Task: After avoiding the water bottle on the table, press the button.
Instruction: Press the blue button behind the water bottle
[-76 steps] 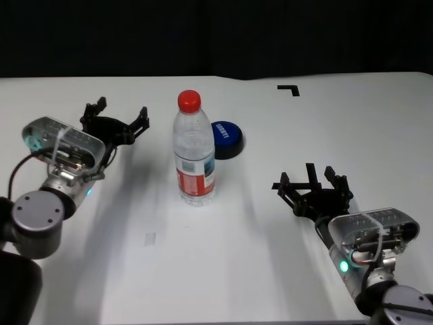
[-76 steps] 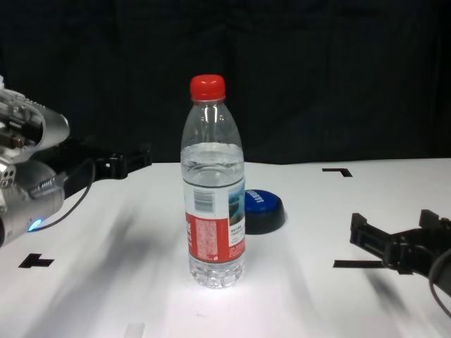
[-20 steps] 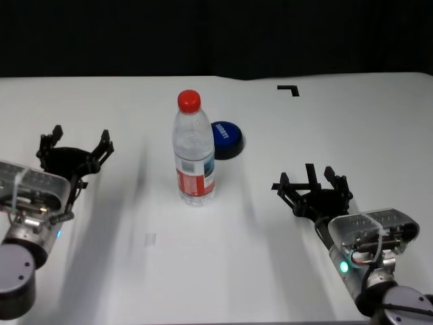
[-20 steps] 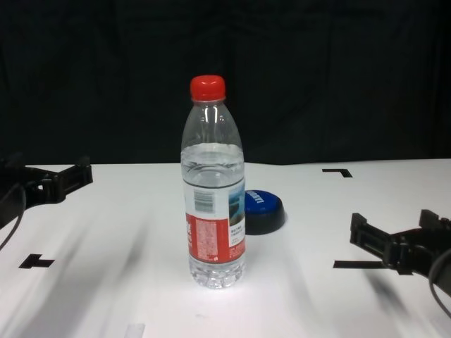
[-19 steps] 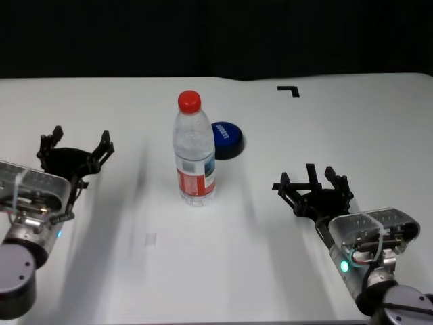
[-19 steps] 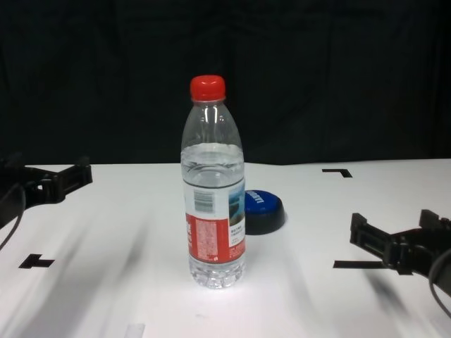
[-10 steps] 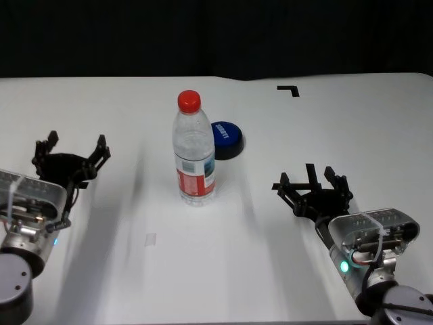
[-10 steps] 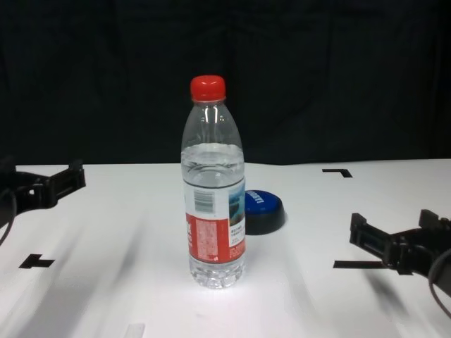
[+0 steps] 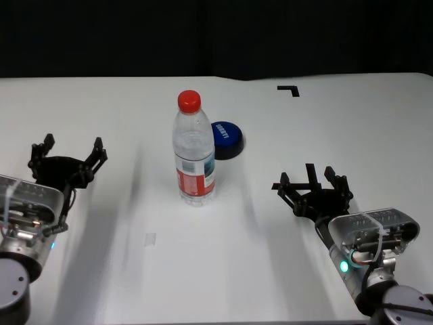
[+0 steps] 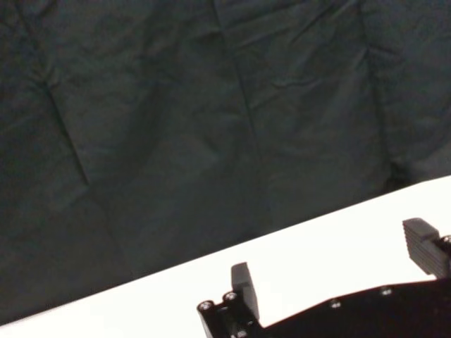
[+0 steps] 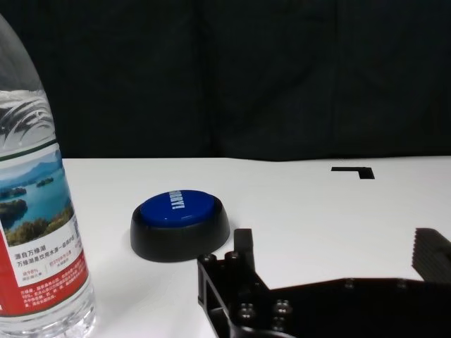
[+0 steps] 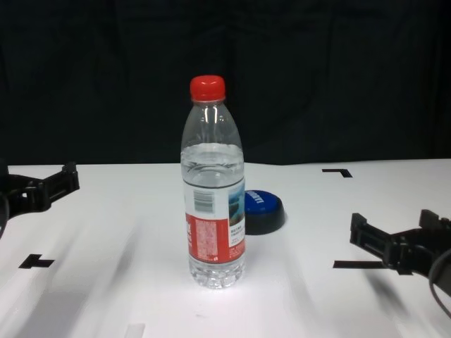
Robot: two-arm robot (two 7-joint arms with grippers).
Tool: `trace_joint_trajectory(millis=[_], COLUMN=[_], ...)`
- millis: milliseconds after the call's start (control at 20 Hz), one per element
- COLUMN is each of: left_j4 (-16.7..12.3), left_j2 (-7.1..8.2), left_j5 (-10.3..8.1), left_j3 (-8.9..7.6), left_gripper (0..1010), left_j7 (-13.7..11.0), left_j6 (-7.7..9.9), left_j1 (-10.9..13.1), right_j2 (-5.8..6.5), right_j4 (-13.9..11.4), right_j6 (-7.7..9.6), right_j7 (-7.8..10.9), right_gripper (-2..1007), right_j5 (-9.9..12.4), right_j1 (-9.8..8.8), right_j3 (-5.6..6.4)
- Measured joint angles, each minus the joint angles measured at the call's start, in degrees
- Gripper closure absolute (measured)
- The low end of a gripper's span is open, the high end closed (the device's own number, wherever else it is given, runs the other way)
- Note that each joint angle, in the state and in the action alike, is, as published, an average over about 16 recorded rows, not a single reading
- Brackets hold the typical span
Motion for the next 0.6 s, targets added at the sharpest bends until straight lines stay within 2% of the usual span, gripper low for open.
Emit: trace_joint_trajectory(millis=[600], left_j4=[-1.29], left_j2=[-0.69], left_j5=[0.3], left_j3=[-0.26], left_gripper=[7], left_j7=[0.26], left_j6=[0.46], left_j1=[1.46], right_j2=[0.0], right_j4=[0.0], right_j6=[0.0], right_j7=[0.0], right_gripper=[2], right_j5=[0.0], right_j1=[0.0], right_j3=[0.0])
